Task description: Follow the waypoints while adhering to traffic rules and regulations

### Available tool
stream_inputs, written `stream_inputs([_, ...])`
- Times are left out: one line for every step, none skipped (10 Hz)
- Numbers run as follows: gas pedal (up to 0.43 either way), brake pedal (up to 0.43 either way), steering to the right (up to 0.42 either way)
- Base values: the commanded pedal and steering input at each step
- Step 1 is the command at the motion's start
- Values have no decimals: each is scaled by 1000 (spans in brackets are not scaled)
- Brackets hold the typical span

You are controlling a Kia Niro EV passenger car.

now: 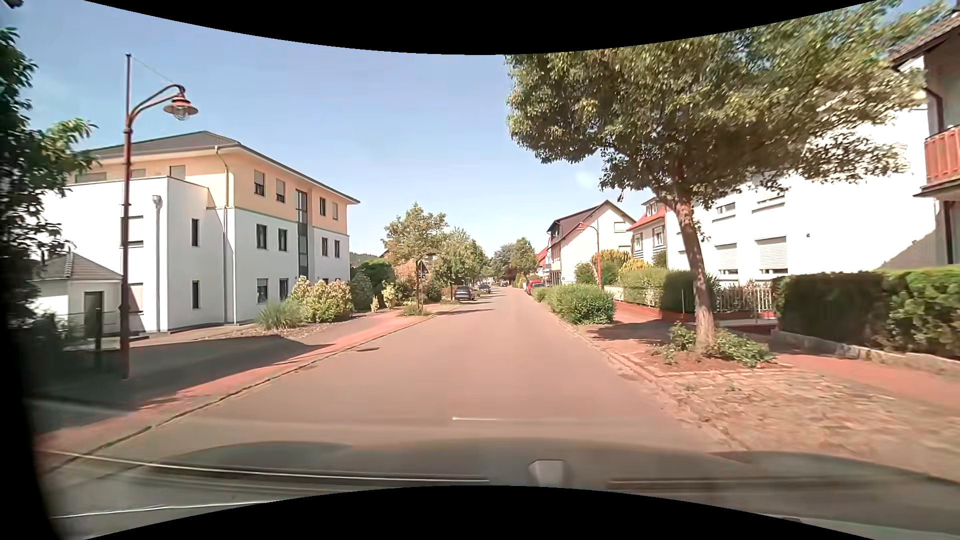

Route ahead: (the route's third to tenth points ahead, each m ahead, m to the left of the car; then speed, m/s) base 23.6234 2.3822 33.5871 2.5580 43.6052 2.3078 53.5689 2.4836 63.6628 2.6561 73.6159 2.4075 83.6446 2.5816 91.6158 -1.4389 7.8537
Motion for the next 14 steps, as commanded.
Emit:
stream_inputs([118,6,2])
stream_inputs([110,6,2])
stream_inputs([110,6,1])
stream_inputs([98,6,1])
stream_inputs([87,6,1])
stream_inputs([87,6,1])
stream_inputs([79,6,1])
stream_inputs([79,6,1])
stream_inputs([67,6,1])
stream_inputs([67,6,1])
stream_inputs([67,6,1])
stream_inputs([67,6,1])
stream_inputs([67,6,2])
stream_inputs([59,6,6])
